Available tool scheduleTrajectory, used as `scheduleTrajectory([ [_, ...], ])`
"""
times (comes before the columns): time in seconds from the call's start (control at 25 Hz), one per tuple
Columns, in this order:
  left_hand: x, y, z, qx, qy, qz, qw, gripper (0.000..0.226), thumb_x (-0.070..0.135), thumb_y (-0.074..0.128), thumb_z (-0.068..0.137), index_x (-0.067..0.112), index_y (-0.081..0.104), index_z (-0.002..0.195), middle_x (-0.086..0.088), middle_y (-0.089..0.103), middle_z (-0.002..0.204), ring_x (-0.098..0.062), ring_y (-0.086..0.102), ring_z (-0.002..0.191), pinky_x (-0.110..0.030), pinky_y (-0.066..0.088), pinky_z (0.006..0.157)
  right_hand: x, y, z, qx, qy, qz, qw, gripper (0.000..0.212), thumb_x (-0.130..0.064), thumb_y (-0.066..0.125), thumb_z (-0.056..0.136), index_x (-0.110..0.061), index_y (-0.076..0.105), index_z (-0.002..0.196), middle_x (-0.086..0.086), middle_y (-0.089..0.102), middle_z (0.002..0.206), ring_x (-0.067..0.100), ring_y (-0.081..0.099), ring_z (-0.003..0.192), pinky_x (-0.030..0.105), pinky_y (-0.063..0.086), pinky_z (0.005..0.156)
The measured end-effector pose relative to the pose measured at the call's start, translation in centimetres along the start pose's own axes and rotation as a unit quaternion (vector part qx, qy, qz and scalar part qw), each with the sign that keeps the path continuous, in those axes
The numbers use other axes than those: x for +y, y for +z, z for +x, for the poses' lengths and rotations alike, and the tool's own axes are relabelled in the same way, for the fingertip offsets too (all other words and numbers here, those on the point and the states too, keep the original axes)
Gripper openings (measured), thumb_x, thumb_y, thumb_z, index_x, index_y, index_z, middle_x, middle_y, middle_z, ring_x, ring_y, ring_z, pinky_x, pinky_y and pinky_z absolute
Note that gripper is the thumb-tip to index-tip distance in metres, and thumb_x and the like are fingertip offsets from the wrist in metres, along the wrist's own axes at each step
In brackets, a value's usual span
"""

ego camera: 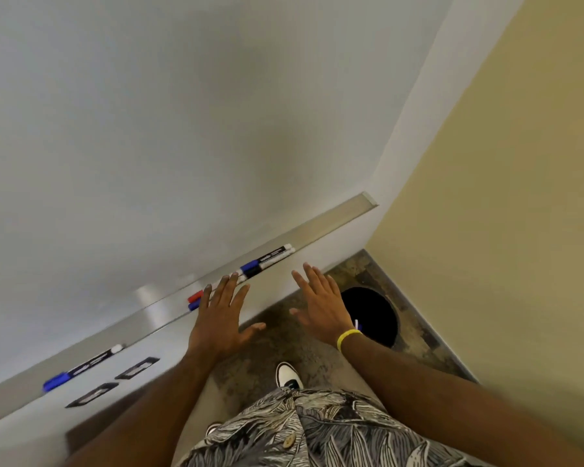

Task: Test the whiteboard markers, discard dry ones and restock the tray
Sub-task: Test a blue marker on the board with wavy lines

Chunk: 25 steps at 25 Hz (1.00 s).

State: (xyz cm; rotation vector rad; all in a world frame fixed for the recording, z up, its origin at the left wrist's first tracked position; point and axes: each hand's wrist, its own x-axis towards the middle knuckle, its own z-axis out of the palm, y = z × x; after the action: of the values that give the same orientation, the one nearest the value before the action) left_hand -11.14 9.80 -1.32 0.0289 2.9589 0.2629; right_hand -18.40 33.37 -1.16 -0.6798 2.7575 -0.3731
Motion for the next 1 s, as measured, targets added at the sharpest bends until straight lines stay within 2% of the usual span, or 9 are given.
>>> scheduleTrajectory([
  [0.24,-6.3,-0.4,-7.4,0.023,-0.104,0.014,0.994,0.096,0.086,0.020,0.082,0.023,0.024,0.154,-0.005,0.008,0.164,-0.023,0.001,0.151,-0.043,-0.016,0.118,-7.9,2.0,2.4,-0.031,-0.114,-0.041,0.992,0.081,-0.051,0.046,0.096,-0.028,-0.002,0.157,0.005,-0.011,0.165,0.025,-0.010,0.152,0.047,-0.002,0.123],
  [0.4,-9.4,0.1,-12.1,0.024,-0.167,0.000,0.986,0.095,0.086,0.017,0.082,0.024,0.027,0.153,-0.005,0.007,0.164,-0.024,0.002,0.152,-0.050,-0.001,0.120,-13.0,3.0,2.9,-0.032,-0.163,-0.047,0.985,0.080,-0.050,0.047,0.096,-0.028,0.000,0.157,0.003,-0.012,0.165,0.024,-0.011,0.152,0.045,-0.004,0.122],
  [0.64,-12.5,0.9,-18.1,0.017,-0.229,-0.008,0.973,0.103,0.088,0.005,0.076,0.022,0.023,0.154,-0.005,0.005,0.164,-0.023,-0.002,0.152,-0.051,0.003,0.122,-18.4,5.1,2.5,-0.060,-0.212,-0.059,0.974,0.081,-0.050,0.048,0.096,-0.029,0.000,0.157,0.003,-0.009,0.165,0.024,-0.008,0.152,0.046,0.002,0.124],
  [0.76,-14.2,1.1,-20.5,-0.008,-0.261,-0.010,0.965,0.093,0.082,0.023,0.084,0.024,0.014,0.155,-0.005,-0.001,0.165,-0.023,-0.006,0.152,-0.050,0.001,0.122,-20.9,6.2,2.3,-0.069,-0.229,-0.057,0.969,0.080,-0.048,0.050,0.096,-0.028,0.002,0.157,0.003,-0.007,0.165,0.024,-0.006,0.152,0.043,-0.002,0.122],
  [0.84,-15.3,1.1,-21.7,-0.022,-0.281,-0.019,0.959,0.086,0.068,0.040,0.090,0.024,0.007,0.156,-0.006,-0.005,0.165,-0.024,-0.007,0.152,-0.048,0.001,0.123,-22.9,6.9,2.2,-0.078,-0.242,-0.054,0.966,0.077,-0.043,0.052,0.096,-0.025,0.009,0.157,0.004,-0.003,0.166,0.025,-0.003,0.153,0.041,-0.004,0.120],
  [0.92,-16.6,0.7,-22.7,-0.019,-0.295,-0.025,0.955,0.083,0.052,0.051,0.092,0.023,0.007,0.156,-0.006,0.000,0.165,-0.025,0.000,0.152,-0.047,0.007,0.123,-25.1,7.5,2.2,-0.086,-0.257,-0.050,0.961,0.074,-0.039,0.055,0.095,-0.022,0.016,0.156,0.005,0.002,0.166,0.025,0.000,0.153,0.039,-0.004,0.119],
  [1.0,-18.1,0.2,-23.3,-0.006,-0.308,-0.041,0.950,0.079,0.046,0.054,0.092,0.022,0.012,0.155,-0.006,0.009,0.164,-0.025,0.008,0.151,-0.045,0.014,0.123,-27.3,8.1,2.5,-0.095,-0.273,-0.055,0.956,0.071,-0.038,0.055,0.095,-0.020,0.022,0.155,0.005,0.009,0.165,0.025,0.007,0.152,0.039,0.001,0.121],
])
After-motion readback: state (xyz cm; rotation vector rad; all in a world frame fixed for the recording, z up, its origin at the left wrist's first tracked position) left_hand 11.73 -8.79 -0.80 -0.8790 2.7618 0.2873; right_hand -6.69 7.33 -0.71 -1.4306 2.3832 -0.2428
